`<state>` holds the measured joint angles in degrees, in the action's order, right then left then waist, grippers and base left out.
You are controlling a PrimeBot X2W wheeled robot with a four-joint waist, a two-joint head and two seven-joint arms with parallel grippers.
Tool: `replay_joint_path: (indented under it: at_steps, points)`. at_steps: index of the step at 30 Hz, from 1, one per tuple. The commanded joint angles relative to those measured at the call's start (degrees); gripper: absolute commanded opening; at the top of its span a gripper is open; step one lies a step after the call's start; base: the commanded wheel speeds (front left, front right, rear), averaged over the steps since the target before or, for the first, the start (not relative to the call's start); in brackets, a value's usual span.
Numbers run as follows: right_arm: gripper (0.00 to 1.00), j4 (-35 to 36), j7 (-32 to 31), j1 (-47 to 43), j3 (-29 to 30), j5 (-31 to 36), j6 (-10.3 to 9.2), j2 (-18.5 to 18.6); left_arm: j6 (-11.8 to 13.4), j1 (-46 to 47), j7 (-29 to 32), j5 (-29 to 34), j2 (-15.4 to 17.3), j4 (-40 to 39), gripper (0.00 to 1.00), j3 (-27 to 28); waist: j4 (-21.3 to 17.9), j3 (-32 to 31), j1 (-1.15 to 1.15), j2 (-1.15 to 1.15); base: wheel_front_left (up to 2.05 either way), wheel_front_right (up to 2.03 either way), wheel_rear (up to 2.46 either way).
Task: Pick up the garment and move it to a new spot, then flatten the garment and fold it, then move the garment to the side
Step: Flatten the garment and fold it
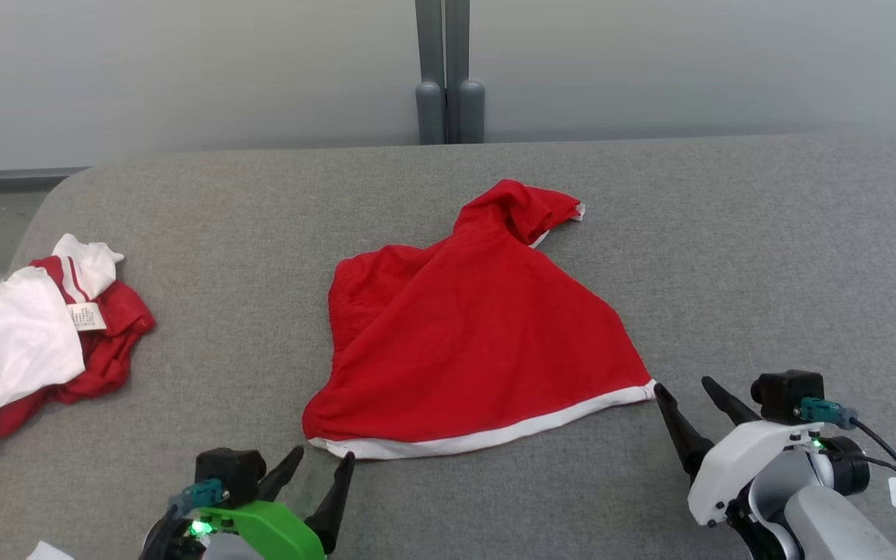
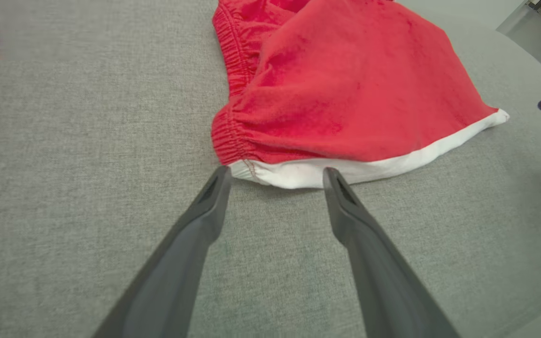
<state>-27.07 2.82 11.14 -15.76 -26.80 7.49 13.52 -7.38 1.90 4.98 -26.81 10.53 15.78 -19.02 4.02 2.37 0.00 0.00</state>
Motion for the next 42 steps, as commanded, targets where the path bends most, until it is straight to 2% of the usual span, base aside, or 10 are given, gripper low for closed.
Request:
replay_joint_path:
  at_steps: [1, 26, 27, 29, 31, 33, 38, 39, 41, 42]
  points:
    - [1.00, -1.02, -0.47, 1.34, -0.61, -1.12, 0.00, 0.33, -0.16, 1.27, 0.93, -1.29, 0.72, 0.40, 1.00, -0.98, 0.54, 1.40, 0.00, 0.00, 0.00, 0.00, 0.00]
    - [1.00, -12.16, 1.58, 10.44, -12.75, -11.06, 0.01, 0.98, -0.17, 10.96, -1.76, -9.31, 4.38, 11.53, 1.00, -8.94, 1.07, 5.66, 0.00, 0.00, 0.00, 0.00, 0.00]
    - [0.96, -12.40, 1.74, 10.54, -13.20, -11.39, 0.00, 1.05, -0.17, 11.22, -2.13, -9.74, 4.40, 12.03, 1.00, -9.45, 1.04, 5.59, 0.00, 0.00, 0.00, 0.00, 0.00]
    - [0.57, -12.71, 1.91, 10.74, -14.04, -11.98, 0.01, 1.12, -0.17, 11.92, -3.03, -10.45, 4.48, 12.63, 1.00, -10.38, 0.98, 5.57, 0.00, 0.00, 0.00, 0.00, 0.00]
    - [0.38, -12.89, 1.98, 10.96, -14.85, -12.52, 0.01, 1.18, -0.17, 12.57, -4.15, -11.04, 4.70, 13.27, 1.00, -11.17, 0.93, 5.54, 0.00, 0.00, 0.00, 0.00, 0.00]
    - [0.07, -13.03, 2.21, 11.16, -15.66, -13.09, 0.01, 1.40, -0.17, 13.09, -5.18, -11.14, 4.82, 13.79, 1.00, -11.93, 0.93, 5.45, 0.00, 0.00, 0.00, 0.00, 0.00]
    - [0.00, -13.65, 3.07, 11.52, -17.31, -14.24, 0.01, 1.75, -0.17, 14.22, -6.68, -11.90, 5.29, 15.70, 1.00, -13.37, 0.88, 5.04, 0.00, 0.00, 0.00, 0.00, 0.00]
    - [0.00, -13.79, 3.25, 11.63, -17.70, -14.53, 0.01, 1.80, -0.17, 14.48, -6.96, -12.13, 5.43, 15.80, 0.79, -14.01, 0.87, 4.94, 0.00, 0.00, 0.00, 0.00, 0.00]
    - [0.00, -14.00, 3.55, 11.80, -18.33, -15.03, 0.01, 1.91, -0.17, 14.85, -7.68, -12.64, 5.67, 15.97, 0.00, -14.86, 0.84, 4.80, 0.00, 0.00, 0.00, 0.00, 0.00]
    - [0.00, -13.99, 3.77, 11.90, -18.67, -15.17, 0.01, 1.99, -0.17, 14.91, -7.82, -12.88, 5.76, 16.06, 0.00, -15.20, 0.83, 4.72, 0.00, 0.00, 0.00, 0.00, 0.00]
